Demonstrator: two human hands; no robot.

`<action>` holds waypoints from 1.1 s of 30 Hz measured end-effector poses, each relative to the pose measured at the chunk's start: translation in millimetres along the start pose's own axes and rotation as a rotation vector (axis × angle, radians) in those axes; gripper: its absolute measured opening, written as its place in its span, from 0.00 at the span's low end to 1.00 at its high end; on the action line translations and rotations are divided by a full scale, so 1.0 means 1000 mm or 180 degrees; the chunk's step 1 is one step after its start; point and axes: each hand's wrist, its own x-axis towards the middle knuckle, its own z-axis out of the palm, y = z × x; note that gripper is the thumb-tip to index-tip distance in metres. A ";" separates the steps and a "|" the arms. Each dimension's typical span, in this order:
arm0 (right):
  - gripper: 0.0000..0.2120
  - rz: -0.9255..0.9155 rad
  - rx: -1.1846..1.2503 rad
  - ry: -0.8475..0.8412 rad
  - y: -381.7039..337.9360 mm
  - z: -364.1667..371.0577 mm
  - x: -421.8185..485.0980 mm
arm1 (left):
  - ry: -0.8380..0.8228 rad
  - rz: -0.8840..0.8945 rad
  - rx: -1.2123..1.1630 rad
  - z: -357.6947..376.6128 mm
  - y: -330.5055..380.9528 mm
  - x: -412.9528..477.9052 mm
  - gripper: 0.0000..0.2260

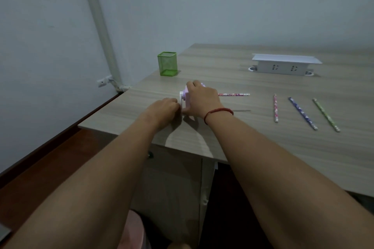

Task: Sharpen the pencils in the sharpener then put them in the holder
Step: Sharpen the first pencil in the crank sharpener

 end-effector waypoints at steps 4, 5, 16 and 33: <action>0.32 -0.0098 -0.0024 0.0136 0.003 0.004 0.001 | -0.0085 0.0181 0.0073 0.005 -0.008 0.015 0.09; 0.31 -0.0122 -0.0023 0.0165 0.004 0.006 0.002 | -0.0102 0.0216 0.0099 0.004 -0.010 0.019 0.09; 0.28 0.0126 -0.0180 -0.0016 -0.005 -0.002 0.008 | 0.0349 0.0586 0.0711 -0.053 -0.026 0.046 0.11; 0.39 0.0020 -0.0355 -0.0424 -0.003 0.001 0.011 | 0.0062 -0.0088 0.0104 -0.008 0.012 -0.011 0.08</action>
